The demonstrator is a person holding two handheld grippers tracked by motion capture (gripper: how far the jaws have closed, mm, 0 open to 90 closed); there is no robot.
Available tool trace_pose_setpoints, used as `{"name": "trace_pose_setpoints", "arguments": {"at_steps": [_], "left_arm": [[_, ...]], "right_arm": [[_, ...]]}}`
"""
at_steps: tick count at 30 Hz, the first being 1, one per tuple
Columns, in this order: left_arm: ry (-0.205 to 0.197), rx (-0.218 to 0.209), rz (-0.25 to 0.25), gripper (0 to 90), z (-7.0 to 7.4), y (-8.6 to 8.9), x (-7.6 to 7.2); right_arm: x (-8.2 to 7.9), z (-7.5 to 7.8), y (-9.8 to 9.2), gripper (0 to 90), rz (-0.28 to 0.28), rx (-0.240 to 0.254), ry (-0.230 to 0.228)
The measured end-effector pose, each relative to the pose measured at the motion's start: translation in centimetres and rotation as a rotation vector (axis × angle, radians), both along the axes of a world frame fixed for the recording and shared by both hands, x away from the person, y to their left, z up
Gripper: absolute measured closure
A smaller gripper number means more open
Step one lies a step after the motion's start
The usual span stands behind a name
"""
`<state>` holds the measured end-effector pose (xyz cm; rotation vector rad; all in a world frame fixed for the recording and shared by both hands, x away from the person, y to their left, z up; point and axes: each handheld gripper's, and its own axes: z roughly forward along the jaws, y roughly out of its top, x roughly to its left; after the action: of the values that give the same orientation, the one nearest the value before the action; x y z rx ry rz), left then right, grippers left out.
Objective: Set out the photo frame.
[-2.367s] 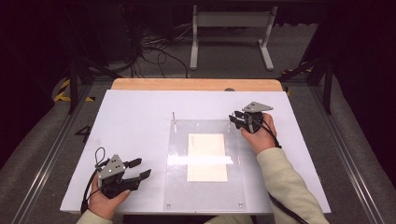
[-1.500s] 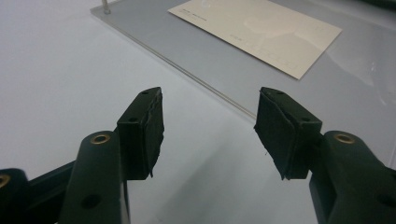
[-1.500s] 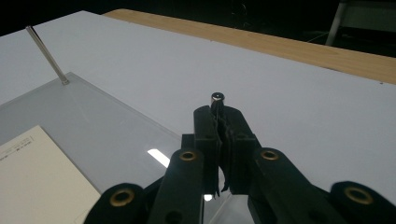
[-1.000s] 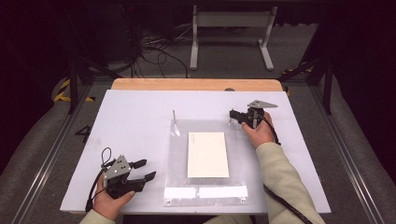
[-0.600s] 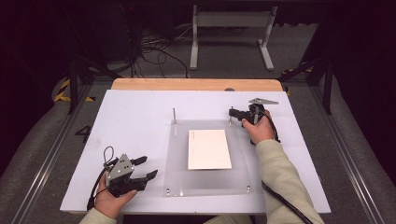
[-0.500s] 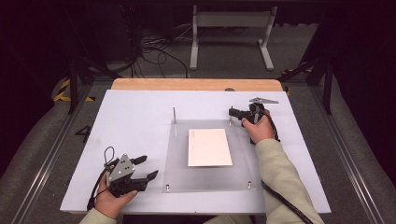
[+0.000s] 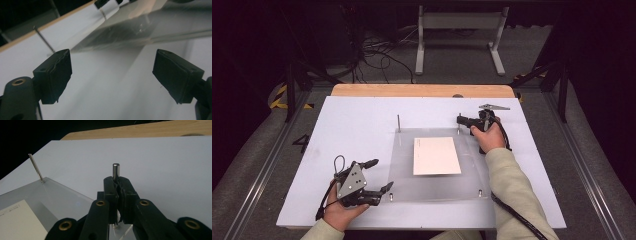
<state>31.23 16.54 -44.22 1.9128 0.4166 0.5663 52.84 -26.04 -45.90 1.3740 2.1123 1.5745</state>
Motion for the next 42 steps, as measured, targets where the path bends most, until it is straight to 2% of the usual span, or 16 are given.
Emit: {"name": "trace_pose_setpoints", "arguments": {"at_steps": [3,5,6,7,9,10,11,14,23,24,26,27,30,34,40,42], "left_arm": [[-0.054,0.005,-0.026,13.7,0.2,-1.0,0.0],[-0.061,-0.001,-0.033,14.9,0.2,-1.4,0.0],[-0.079,-0.003,-0.049,16.4,0.4,-1.9,0.1],[-0.079,-0.003,-0.049,18.1,0.4,-1.9,0.1],[-0.115,0.004,-0.083,27.5,0.6,-2.3,0.0],[-0.115,0.004,-0.083,35.4,0.6,-2.3,0.0],[-0.118,0.001,-0.096,35.4,0.7,-2.4,-0.1],[-0.116,0.013,-0.122,53.2,1.0,-2.5,-0.3],[-0.090,0.010,-0.103,55.8,1.8,-2.4,-0.1],[-0.090,0.016,-0.100,56.0,1.9,-2.4,0.0],[-0.088,0.019,-0.101,56.1,2.0,-2.5,0.0],[-0.085,0.017,-0.101,56.1,2.0,-2.5,0.1],[-0.084,0.020,-0.102,56.6,2.3,-2.5,0.2],[-0.087,0.019,-0.101,56.9,2.7,-2.5,0.5],[-0.098,0.019,-0.090,57.0,3.4,-2.5,0.8],[-0.102,0.019,-0.087,57.0,3.6,-2.5,0.9]], "right_arm": [[0.0,0.0,0.0,85.4,0.003,-0.003,0.003],[0.0,0.0,0.0,85.4,0.003,-0.003,0.003],[0.0,0.0,0.0,85.3,0.003,-0.003,0.002],[0.0,0.0,0.0,85.3,0.003,-0.003,0.002],[0.0,0.0,0.0,85.3,0.003,0.000,0.003],[0.0,0.0,0.0,85.3,0.003,0.000,0.003],[0.0,0.0,0.0,85.3,0.001,-0.001,0.004],[0.0,0.0,0.0,85.3,-0.005,0.000,0.007],[-0.1,0.4,0.3,83.5,-0.022,-0.021,0.019],[-0.2,0.4,0.3,80.7,-0.026,-0.026,0.019],[-0.3,0.5,0.3,68.9,-0.063,-0.048,0.005],[-0.4,0.5,0.2,66.9,-0.074,-0.049,0.000],[-1.3,0.8,-0.7,60.9,-0.094,-0.025,-0.039],[-2.9,2.0,-2.4,53.7,-0.083,-0.039,-0.117],[-6.2,3.7,-4.6,51.7,-0.045,-0.039,-0.220],[-7.6,4.2,-5.1,51.5,-0.027,-0.073,-0.266]]}}
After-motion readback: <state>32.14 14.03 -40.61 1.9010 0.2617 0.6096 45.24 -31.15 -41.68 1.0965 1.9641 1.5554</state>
